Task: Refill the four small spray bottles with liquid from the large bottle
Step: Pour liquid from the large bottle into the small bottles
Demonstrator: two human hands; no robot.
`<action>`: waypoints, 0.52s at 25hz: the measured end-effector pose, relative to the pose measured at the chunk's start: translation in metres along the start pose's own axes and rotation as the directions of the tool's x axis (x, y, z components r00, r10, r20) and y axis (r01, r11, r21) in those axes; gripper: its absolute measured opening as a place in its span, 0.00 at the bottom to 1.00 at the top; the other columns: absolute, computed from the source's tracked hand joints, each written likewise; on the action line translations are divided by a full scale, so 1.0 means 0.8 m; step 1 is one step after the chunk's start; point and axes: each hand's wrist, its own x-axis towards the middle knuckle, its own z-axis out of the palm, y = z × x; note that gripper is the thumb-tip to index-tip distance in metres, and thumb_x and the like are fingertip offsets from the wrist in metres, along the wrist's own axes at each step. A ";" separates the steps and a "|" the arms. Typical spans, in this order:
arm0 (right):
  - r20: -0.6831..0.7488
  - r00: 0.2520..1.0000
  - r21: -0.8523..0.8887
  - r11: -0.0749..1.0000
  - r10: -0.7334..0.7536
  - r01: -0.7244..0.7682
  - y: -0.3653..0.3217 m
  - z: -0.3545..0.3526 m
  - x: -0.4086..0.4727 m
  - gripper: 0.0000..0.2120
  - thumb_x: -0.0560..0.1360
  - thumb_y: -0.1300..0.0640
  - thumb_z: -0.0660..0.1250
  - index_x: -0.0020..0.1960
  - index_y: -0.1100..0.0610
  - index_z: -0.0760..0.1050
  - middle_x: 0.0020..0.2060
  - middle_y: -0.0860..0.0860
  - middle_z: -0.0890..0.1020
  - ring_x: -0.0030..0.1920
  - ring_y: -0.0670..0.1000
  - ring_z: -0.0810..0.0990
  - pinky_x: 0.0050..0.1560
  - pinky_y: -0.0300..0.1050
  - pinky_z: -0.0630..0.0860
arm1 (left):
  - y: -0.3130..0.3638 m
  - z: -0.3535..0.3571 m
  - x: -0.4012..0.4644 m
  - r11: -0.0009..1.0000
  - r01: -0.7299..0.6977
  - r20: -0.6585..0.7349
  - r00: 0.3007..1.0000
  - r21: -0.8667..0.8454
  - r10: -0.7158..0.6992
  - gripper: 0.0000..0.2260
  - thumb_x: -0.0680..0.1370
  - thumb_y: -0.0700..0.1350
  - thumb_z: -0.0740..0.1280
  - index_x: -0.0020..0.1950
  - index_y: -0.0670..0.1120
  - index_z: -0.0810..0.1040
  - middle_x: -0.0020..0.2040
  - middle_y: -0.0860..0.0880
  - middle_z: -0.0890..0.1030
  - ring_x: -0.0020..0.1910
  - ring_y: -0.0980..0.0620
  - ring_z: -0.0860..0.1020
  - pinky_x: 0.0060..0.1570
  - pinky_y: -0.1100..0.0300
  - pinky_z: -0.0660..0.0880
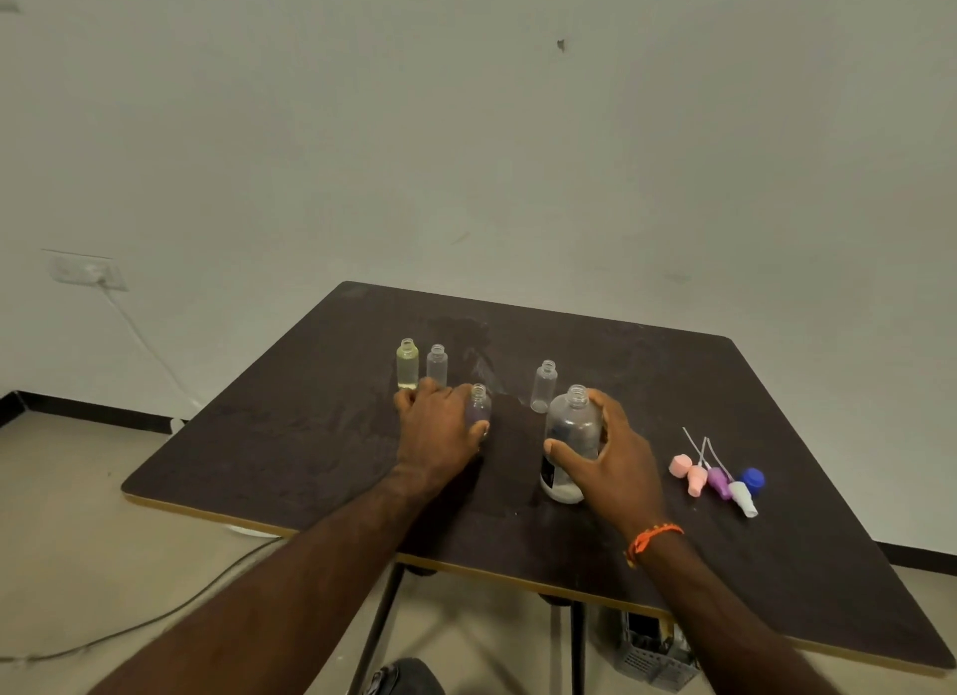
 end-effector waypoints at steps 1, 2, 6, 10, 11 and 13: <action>-0.004 1.000 0.007 1.000 -0.017 0.017 0.003 0.002 0.001 0.35 0.68 0.42 0.76 0.70 0.42 0.66 0.63 0.42 0.78 0.59 0.46 0.78 0.61 0.45 0.76 | -0.004 0.003 0.007 1.000 0.005 -0.015 1.000 0.006 -0.005 0.18 0.78 0.61 0.71 0.65 0.56 0.79 0.58 0.55 0.83 0.63 0.52 0.71 0.63 0.49 0.60; -0.012 0.999 0.014 0.999 -0.030 0.030 0.006 0.003 0.002 0.35 0.68 0.42 0.76 0.71 0.42 0.66 0.63 0.41 0.78 0.59 0.45 0.78 0.61 0.46 0.76 | -0.008 0.008 0.015 1.000 0.002 -0.028 1.000 0.015 -0.002 0.18 0.77 0.61 0.71 0.65 0.56 0.79 0.62 0.55 0.81 0.65 0.52 0.69 0.63 0.49 0.59; 0.021 0.999 0.056 0.998 -0.031 0.030 0.019 0.005 0.007 0.38 0.68 0.41 0.76 0.73 0.42 0.64 0.66 0.40 0.76 0.60 0.42 0.76 0.63 0.43 0.75 | -0.019 0.027 0.045 0.998 0.014 -0.025 1.000 0.060 -0.013 0.21 0.76 0.62 0.74 0.67 0.57 0.81 0.84 0.48 0.57 0.81 0.45 0.48 0.75 0.39 0.55; 0.026 0.999 0.076 0.996 -0.043 0.041 0.026 0.004 0.007 0.38 0.68 0.41 0.76 0.74 0.42 0.64 0.64 0.36 0.73 0.60 0.40 0.75 0.62 0.41 0.74 | -0.024 0.041 0.070 0.991 0.009 -0.003 1.000 0.131 -0.009 0.20 0.76 0.64 0.73 0.66 0.59 0.82 0.87 0.48 0.44 0.84 0.41 0.39 0.78 0.33 0.49; 0.025 0.999 0.078 0.996 -0.045 0.043 0.026 0.004 0.006 0.38 0.68 0.41 0.76 0.74 0.42 0.64 0.63 0.35 0.72 0.60 0.40 0.75 0.62 0.41 0.74 | -0.023 0.042 0.072 0.991 0.015 -0.006 1.000 0.135 -0.014 0.20 0.77 0.64 0.72 0.66 0.58 0.81 0.87 0.47 0.43 0.84 0.40 0.38 0.78 0.33 0.48; 0.018 0.999 0.088 0.995 -0.042 0.041 0.027 0.003 0.003 0.38 0.68 0.42 0.77 0.74 0.42 0.64 0.64 0.36 0.73 0.61 0.41 0.75 0.63 0.41 0.75 | -0.020 0.045 0.075 0.991 0.031 -0.012 0.999 0.132 -0.029 0.21 0.78 0.63 0.72 0.68 0.56 0.80 0.87 0.47 0.42 0.84 0.40 0.36 0.79 0.33 0.46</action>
